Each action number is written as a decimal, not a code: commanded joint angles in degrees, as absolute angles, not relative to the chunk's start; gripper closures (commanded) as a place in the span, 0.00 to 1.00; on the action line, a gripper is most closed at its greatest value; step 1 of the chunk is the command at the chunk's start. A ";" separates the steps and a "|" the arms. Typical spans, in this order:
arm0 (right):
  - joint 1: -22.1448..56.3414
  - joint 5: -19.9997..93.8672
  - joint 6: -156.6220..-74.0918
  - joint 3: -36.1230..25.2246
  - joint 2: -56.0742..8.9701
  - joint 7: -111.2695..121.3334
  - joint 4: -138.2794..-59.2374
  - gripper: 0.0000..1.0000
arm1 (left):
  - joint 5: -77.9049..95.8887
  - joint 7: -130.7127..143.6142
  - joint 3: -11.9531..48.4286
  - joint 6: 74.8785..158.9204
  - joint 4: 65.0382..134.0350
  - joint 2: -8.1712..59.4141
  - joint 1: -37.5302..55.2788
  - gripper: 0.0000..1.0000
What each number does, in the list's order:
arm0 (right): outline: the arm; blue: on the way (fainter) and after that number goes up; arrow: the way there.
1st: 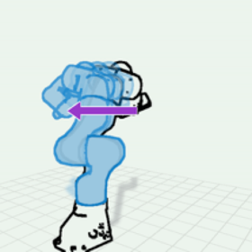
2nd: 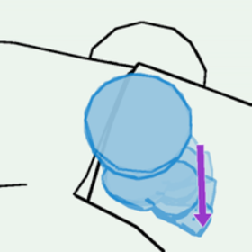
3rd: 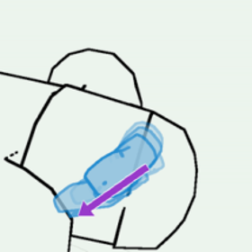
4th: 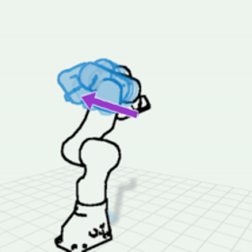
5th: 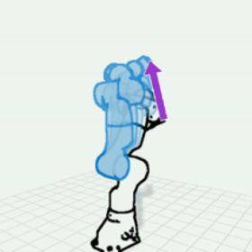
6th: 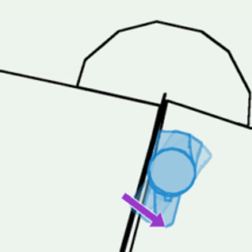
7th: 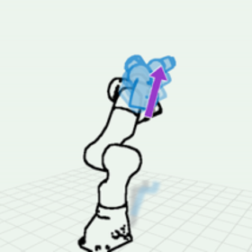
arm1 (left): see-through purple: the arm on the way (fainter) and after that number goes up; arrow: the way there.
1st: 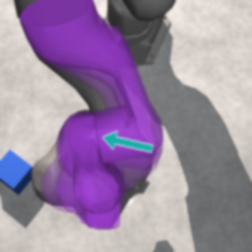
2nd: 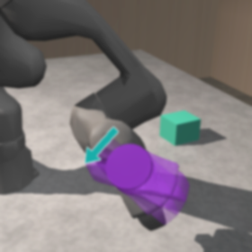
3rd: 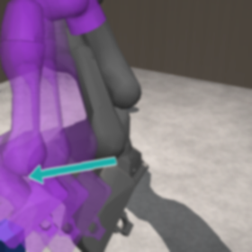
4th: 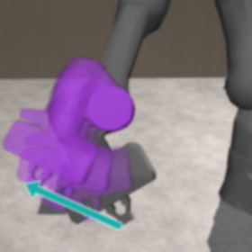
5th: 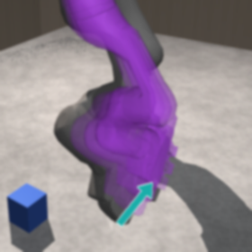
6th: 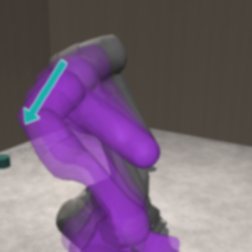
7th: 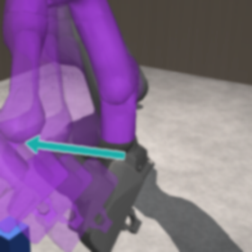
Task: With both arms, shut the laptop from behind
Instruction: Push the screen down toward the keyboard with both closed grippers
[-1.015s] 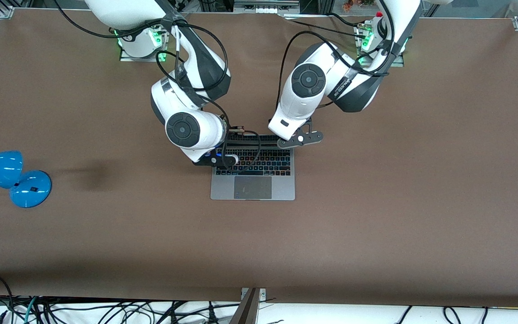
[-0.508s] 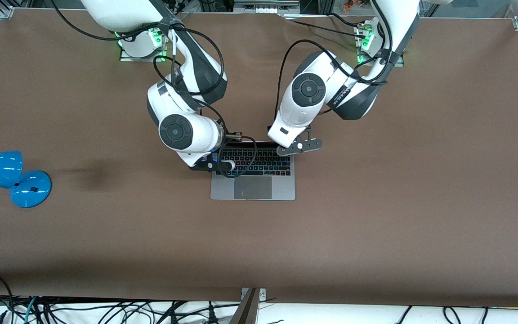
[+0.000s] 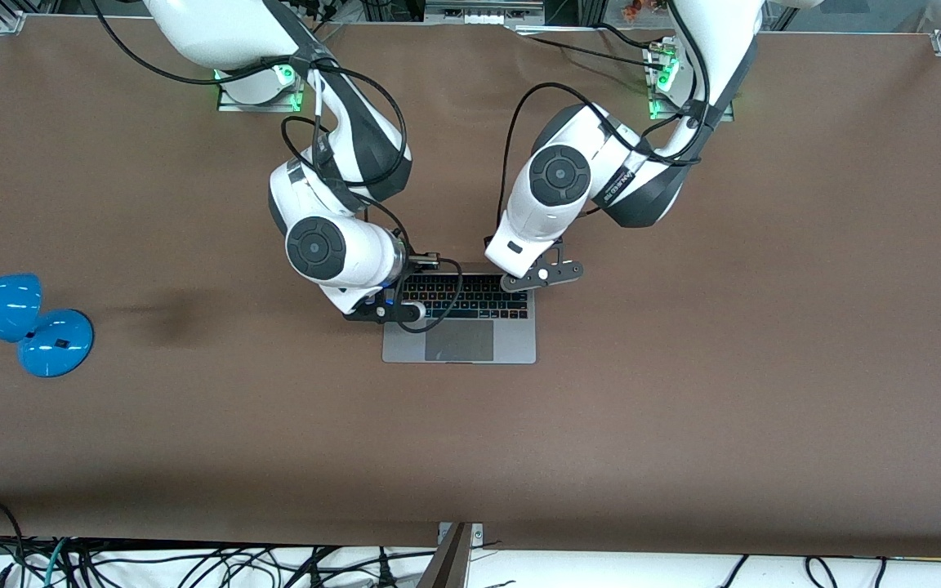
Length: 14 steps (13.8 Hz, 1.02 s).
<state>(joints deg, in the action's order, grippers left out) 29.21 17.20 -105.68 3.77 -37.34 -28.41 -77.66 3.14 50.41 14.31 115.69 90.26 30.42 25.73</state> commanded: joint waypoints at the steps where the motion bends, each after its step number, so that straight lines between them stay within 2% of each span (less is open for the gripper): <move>1: 28.83 17.40 -107.66 3.96 -38.58 -27.33 -77.08 0.98 | 2.72 49.31 13.62 115.22 86.85 32.86 25.75 1.00; 9: 28.92 17.40 -110.92 2.73 -39.90 -24.35 -77.08 0.98 | 0.88 49.48 12.66 115.14 79.99 39.37 25.84 1.00; 14: 28.92 17.31 -113.90 2.72 -41.65 -23.73 -77.08 0.98 | -0.70 49.48 12.04 115.22 78.49 41.66 25.84 1.00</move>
<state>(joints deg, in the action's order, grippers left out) 29.07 17.19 -112.25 2.66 -40.45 -24.93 -77.64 0.92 50.18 12.18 115.76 81.44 39.67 25.66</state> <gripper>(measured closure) 0.978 0.991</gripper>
